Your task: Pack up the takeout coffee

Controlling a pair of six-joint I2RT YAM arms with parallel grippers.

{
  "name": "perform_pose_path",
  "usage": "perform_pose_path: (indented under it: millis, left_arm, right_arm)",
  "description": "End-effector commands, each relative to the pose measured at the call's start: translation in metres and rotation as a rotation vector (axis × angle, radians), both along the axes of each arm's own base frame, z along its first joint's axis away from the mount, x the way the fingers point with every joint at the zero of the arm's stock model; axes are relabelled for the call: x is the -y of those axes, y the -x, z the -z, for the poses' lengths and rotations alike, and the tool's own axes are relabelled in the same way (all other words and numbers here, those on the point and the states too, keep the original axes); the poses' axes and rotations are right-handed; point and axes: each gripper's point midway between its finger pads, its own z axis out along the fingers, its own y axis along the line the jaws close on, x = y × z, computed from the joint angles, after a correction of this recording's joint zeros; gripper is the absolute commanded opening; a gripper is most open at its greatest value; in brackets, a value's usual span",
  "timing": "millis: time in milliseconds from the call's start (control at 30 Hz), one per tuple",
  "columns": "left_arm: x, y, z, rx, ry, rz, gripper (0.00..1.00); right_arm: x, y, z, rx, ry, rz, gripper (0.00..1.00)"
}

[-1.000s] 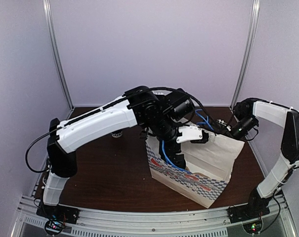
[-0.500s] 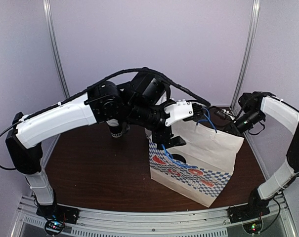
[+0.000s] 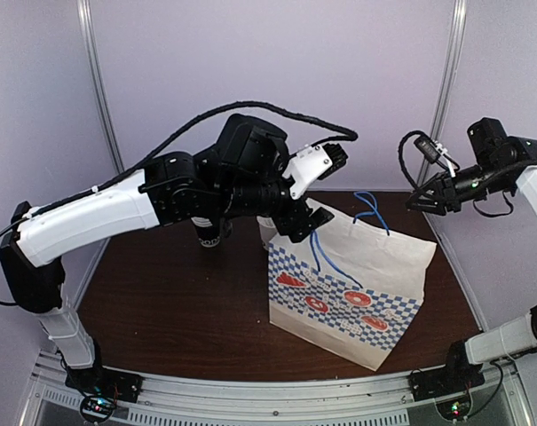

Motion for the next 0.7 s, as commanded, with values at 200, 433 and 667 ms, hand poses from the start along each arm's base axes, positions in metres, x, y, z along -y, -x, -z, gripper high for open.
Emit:
perform_pose_path:
  millis: [200, 433, 667]
  left_arm:
    - [-0.066, -0.052, -0.048, 0.003, 0.262, -0.373, 0.86]
    - [-0.086, -0.057, -0.028, -0.014, 0.171, -0.440, 0.86]
    - [-0.104, -0.056, -0.022, 0.005, 0.155, -0.479, 0.86]
  right_arm:
    - [-0.047, 0.045, 0.001, -0.051, 0.003, -0.209, 0.50]
    - [-0.061, 0.044, 0.024, -0.102, 0.078, -0.277, 0.45]
    - [-0.072, 0.044, 0.030, -0.083, 0.139, -0.312, 0.12]
